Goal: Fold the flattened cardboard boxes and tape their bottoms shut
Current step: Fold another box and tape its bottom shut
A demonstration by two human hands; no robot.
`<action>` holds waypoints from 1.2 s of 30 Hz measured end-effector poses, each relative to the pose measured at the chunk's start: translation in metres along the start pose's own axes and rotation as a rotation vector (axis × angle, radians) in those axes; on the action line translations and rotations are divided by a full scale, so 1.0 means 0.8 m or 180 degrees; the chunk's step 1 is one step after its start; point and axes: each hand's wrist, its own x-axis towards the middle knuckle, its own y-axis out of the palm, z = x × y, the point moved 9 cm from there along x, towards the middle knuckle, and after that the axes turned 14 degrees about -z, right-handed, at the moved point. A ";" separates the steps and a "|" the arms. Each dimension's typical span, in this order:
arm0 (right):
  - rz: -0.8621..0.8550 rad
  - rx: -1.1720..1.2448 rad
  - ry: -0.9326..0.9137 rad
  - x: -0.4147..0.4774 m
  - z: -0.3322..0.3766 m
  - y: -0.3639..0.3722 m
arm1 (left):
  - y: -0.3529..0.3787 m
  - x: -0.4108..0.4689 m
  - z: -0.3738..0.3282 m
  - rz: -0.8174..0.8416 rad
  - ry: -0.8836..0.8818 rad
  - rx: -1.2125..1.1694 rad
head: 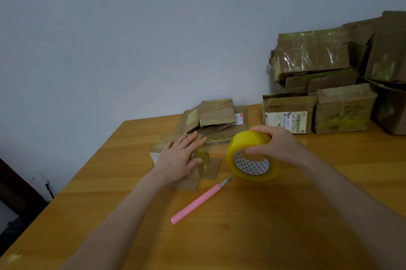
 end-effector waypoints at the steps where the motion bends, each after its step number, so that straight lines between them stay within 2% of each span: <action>1: -0.0034 -0.0023 0.0000 -0.001 0.001 0.000 | -0.002 0.000 0.000 -0.0004 -0.0031 0.0021; 3: -0.0032 -0.0056 -0.0025 -0.003 0.002 0.003 | -0.010 -0.001 -0.002 -0.0104 -0.0121 0.0036; 5: 0.0011 -0.0102 -0.0047 -0.007 0.003 0.007 | -0.028 -0.007 -0.013 -0.0455 -0.0143 -0.0062; 8: -0.0021 -0.0128 -0.0042 -0.008 0.006 0.007 | -0.073 -0.034 -0.050 -0.1530 0.0288 -0.0252; 9: -0.0042 -0.0124 -0.0033 -0.009 0.006 0.006 | -0.078 -0.046 -0.061 -0.1702 0.0357 -0.0276; 10: -0.0052 -0.0114 -0.0024 -0.010 0.007 0.006 | -0.072 -0.055 -0.067 -0.1598 0.0288 -0.0275; 13: -0.0037 -0.0063 0.0001 -0.012 0.008 0.007 | -0.010 -0.074 -0.058 -0.0471 -0.0557 -0.0168; 15: -0.0032 -0.0015 0.0040 -0.013 0.008 0.007 | 0.015 -0.086 -0.055 -0.0065 -0.0807 -0.0051; 21: 0.0024 0.0128 0.0054 -0.014 0.006 0.008 | -0.005 -0.105 -0.057 -0.0426 -0.0959 -0.0202; 27: 0.0039 0.0176 0.0041 -0.011 0.007 0.011 | -0.098 -0.074 -0.034 -0.1445 -0.0988 -0.0487; 36: 0.0050 0.0247 0.0028 -0.009 0.000 0.011 | -0.088 -0.034 -0.036 -0.0984 -0.0893 -0.0412</action>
